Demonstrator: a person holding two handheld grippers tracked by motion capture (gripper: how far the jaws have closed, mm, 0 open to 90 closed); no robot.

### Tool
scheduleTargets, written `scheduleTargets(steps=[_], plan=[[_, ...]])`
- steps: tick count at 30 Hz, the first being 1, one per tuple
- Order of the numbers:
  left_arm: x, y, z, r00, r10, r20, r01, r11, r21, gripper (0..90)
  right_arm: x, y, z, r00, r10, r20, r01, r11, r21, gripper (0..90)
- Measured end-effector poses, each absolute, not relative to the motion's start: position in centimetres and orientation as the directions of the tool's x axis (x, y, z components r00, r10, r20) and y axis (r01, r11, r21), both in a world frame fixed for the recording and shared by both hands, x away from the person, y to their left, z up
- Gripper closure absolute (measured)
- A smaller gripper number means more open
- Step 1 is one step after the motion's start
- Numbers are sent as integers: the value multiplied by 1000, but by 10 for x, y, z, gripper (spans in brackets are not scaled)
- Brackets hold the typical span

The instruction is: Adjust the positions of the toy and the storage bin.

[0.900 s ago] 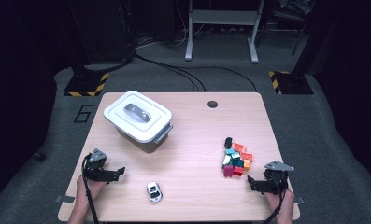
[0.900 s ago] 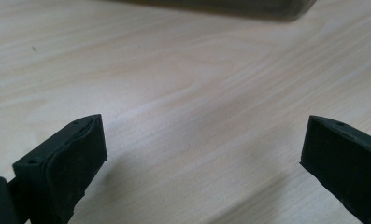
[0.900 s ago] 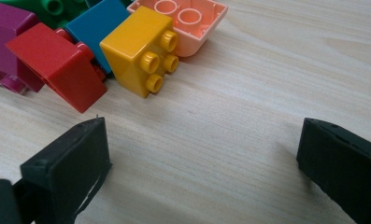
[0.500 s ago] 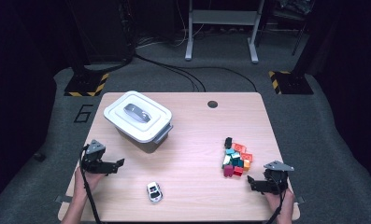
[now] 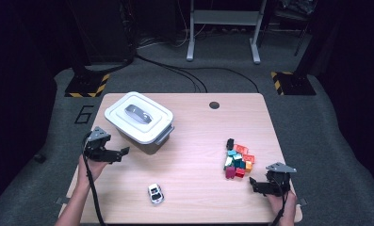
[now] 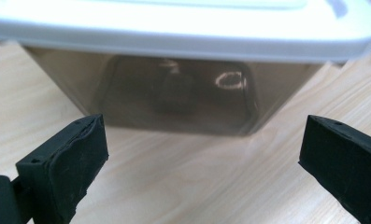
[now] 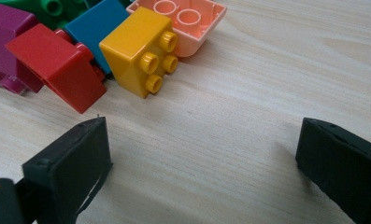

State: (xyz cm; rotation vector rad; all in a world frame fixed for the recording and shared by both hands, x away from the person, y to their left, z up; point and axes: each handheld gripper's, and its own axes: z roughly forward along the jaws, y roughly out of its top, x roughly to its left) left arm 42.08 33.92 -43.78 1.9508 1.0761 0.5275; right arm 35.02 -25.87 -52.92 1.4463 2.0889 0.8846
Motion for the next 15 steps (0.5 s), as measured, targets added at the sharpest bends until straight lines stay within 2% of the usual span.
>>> scheduleTargets(steps=[7, 15], plan=[[434, 337, -412, 556, 831, -9, 450, -292, 844, 8, 350, -259, -529, -351, 936, -2, 650, 245, 719, 22], [453, 326, -405, 582, 813, 14, 435, -325, 840, 3, 350, -259, -529, -349, 937, -3, 649, 244, 721, 25]])
